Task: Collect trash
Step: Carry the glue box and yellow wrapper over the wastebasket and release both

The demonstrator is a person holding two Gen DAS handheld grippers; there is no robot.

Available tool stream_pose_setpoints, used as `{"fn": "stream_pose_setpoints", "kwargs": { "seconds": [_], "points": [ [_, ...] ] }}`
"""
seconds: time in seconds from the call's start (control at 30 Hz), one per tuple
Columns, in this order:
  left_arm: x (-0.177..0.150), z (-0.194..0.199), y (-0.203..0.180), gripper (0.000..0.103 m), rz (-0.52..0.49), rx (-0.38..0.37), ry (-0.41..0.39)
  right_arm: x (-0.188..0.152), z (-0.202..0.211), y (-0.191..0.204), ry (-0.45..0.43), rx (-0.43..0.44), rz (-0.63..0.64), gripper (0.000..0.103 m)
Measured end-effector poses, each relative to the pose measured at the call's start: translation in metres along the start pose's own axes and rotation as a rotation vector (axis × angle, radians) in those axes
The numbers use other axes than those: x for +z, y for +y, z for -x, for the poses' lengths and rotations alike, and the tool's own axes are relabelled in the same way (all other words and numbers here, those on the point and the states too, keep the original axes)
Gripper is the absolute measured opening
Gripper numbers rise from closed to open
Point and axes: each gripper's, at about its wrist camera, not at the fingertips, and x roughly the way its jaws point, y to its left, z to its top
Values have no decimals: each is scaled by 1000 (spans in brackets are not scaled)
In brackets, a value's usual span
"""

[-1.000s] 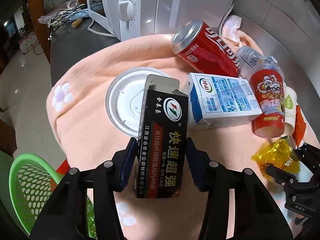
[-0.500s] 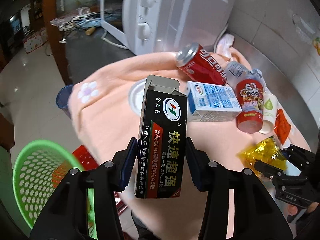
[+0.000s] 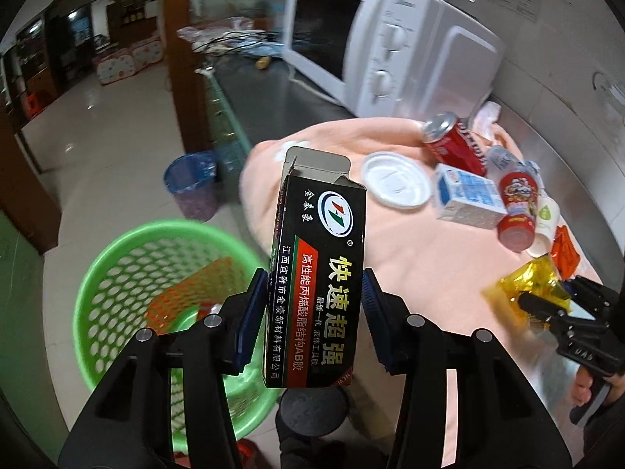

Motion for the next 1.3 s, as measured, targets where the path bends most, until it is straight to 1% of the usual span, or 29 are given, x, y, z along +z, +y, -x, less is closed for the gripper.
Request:
{"fn": "stream_pose_setpoints", "kwargs": {
  "seconds": [0.1, 0.4, 0.67, 0.8, 0.83, 0.87, 1.1, 1.13, 1.17, 1.3],
  "points": [
    [-9, 4, 16, 48, 33, 23, 7, 4, -1, 11, -1, 17, 18, 46],
    [-32, 7, 77, 48, 178, 106, 41, 18, -10, 52, -2, 74, 87, 46],
    [-44, 14, 113, 50, 265, 145, 47, 32, -21, 88, 2, 129, 144, 46],
    [-49, 17, 125, 56, 297, 156, 45, 40, -27, 108, 2, 160, 167, 46],
    [-50, 18, 128, 58, 301, 159, 44, 41, -29, 113, 2, 168, 173, 46],
    [-51, 20, 131, 64, 309, 166, 41, 43, -30, 116, 1, 173, 178, 46],
    [-57, 30, 146, 66, 345, 183, 28, 50, -41, 149, 7, 227, 219, 46],
    [-57, 32, 147, 68, 349, 185, 27, 51, -43, 153, 9, 233, 223, 46],
    [-58, 33, 148, 71, 353, 187, 23, 52, -45, 158, 13, 240, 229, 46],
    [-61, 39, 154, 72, 367, 194, 15, 55, -54, 173, 23, 263, 245, 46]
  ]
}}
